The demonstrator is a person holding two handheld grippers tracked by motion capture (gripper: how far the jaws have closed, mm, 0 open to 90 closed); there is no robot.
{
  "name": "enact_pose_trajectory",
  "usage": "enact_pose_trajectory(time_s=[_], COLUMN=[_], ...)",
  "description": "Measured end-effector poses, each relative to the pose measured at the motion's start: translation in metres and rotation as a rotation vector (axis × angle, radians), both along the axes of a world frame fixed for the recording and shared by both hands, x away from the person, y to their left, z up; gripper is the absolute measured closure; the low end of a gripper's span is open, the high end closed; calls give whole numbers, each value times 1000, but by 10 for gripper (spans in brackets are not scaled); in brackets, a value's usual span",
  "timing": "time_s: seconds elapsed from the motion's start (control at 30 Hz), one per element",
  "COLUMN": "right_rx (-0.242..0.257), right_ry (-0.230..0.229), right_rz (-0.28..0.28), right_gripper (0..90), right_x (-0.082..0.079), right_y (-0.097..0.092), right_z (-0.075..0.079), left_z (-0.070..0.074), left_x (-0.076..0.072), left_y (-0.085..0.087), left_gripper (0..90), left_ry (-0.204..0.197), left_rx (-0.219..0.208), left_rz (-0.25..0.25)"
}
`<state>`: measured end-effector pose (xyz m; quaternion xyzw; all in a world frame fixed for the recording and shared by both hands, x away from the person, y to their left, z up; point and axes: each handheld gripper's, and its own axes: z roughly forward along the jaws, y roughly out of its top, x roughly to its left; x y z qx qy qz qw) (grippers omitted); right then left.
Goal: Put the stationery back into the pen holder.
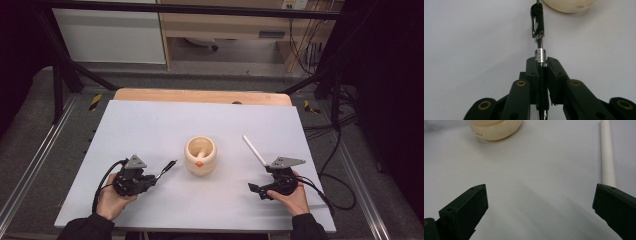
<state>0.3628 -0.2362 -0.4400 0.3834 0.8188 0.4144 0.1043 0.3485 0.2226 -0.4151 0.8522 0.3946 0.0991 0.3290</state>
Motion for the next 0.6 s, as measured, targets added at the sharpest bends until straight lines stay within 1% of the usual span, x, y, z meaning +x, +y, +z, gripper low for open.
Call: enact_pose_trajectory(time_s=[0.13,0.17,0.3,0.37,0.47,0.6], right_rx=[-11,-13,-24,-36,-57,-78], right_ry=[-8,-9,-15,-28,-37,-42], right_rz=[15,12,28,40,69,89], right_gripper=[7,7,7,7,7,7], right_x=[-1,-1,-2,-4,-7,-11], right_y=[4,5,10,14,19,24], right_z=[2,3,6,8,10,11], left_z=[1,2,2,2,2,4], left_x=[-5,-7,-10,-12,-13,-14], left_y=[-6,-9,-18,-23,-31,-42], left_gripper=[796,796,797,796,796,797], left_ry=[7,8,14,19,23,29], left_rx=[8,10,17,21,25,36], left_rz=[-33,-45,-77,-97,-119,-154])
